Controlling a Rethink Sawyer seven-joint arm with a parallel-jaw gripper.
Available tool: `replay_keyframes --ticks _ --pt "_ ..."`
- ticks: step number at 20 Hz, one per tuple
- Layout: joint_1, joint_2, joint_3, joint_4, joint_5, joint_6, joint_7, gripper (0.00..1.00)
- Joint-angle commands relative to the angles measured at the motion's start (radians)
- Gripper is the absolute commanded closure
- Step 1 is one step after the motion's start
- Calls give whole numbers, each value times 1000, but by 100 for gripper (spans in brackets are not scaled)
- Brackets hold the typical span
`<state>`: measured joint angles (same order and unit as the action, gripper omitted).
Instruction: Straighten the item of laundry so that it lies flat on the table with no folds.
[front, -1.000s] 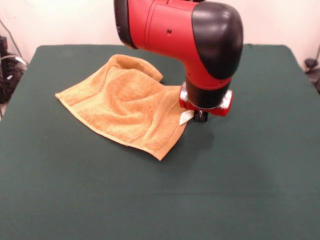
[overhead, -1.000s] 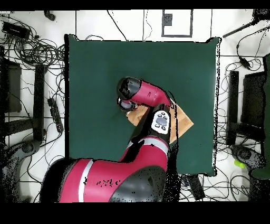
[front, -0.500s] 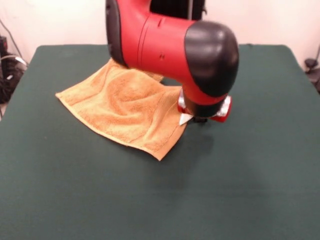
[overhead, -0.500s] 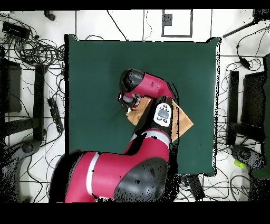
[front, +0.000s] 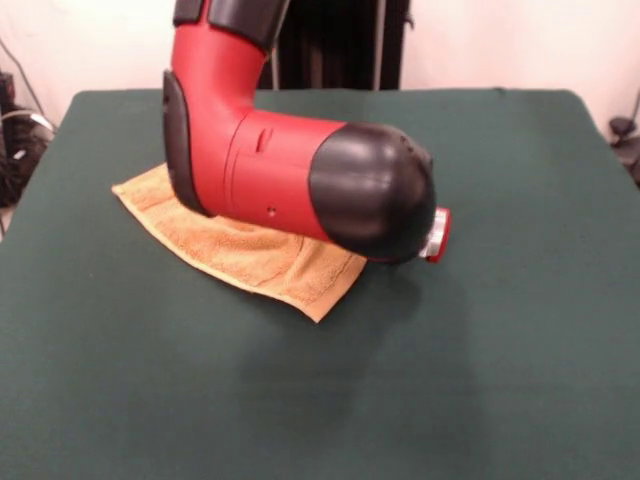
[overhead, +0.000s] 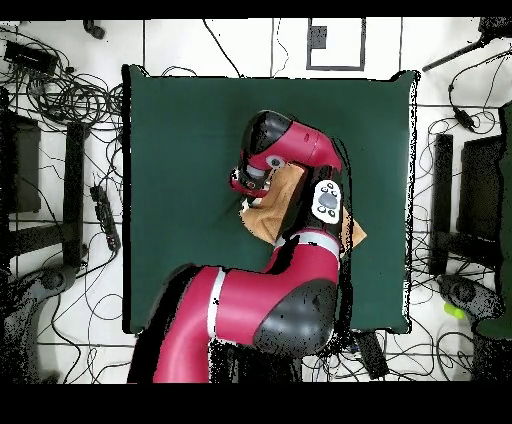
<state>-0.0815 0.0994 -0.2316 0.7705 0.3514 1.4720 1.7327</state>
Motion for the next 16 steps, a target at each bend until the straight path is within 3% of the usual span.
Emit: replay_keyframes --ticks 1,9,16 --pt "17 0 176 -113 54 -115 74 100" --pt "1 -293 207 187 92 -130 28 100" --pt "-37 -504 197 367 68 -100 -31 100"
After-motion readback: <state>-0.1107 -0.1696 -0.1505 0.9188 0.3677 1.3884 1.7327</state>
